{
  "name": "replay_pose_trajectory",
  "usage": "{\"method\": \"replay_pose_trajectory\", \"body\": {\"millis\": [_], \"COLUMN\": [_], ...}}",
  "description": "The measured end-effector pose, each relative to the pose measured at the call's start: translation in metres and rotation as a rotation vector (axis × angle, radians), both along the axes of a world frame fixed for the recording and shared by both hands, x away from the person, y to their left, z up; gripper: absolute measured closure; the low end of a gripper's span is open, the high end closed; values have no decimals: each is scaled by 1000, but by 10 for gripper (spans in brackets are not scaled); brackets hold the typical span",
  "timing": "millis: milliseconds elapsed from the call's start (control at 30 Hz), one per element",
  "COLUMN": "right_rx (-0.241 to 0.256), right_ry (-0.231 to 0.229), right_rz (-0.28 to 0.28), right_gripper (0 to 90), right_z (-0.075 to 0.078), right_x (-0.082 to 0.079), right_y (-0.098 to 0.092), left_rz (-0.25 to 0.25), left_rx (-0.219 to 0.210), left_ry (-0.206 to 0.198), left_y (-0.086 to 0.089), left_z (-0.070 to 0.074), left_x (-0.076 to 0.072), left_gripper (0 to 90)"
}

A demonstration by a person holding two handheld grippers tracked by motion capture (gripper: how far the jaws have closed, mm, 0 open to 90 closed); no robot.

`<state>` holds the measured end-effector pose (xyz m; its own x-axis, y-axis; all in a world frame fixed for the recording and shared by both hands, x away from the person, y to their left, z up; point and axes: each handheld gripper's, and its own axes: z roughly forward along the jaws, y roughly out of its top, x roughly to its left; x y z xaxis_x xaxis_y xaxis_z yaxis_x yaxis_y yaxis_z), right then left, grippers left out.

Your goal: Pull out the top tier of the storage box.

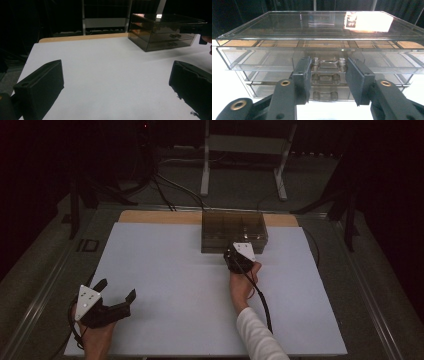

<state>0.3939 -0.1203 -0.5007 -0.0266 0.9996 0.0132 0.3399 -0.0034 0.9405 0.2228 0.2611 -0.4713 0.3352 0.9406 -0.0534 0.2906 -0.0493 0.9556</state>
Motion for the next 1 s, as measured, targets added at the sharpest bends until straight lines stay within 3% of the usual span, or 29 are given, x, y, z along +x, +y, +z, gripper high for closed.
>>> {"method": "replay_pose_trajectory", "body": {"millis": [100,200,333,467,567,767,1000], "right_rx": [12,72,140,195,215,201,215], "right_ry": [4,-15,7,19,35,54,58], "right_rz": [8,53,62,91,118,162,219], "right_gripper": [404,333,220,178,127,0,0], "right_z": [2,3,9,15,17,20,25], "right_x": [-2,-5,-8,-10,-11,-12,-13], "right_y": [-6,-13,-19,-24,-26,-31,-39], "left_rz": [3,2,2,4,2,2,2], "left_rx": [-1,1,4,1,3,6,8], "left_ry": [2,3,2,4,3,5,6], "left_y": [0,0,-1,-1,-1,-1,-2], "left_z": [0,0,0,-1,-1,-1,-1], "left_x": [1,1,1,1,1,1,1], "left_gripper": [11,11,11,12,11,12,12]}}
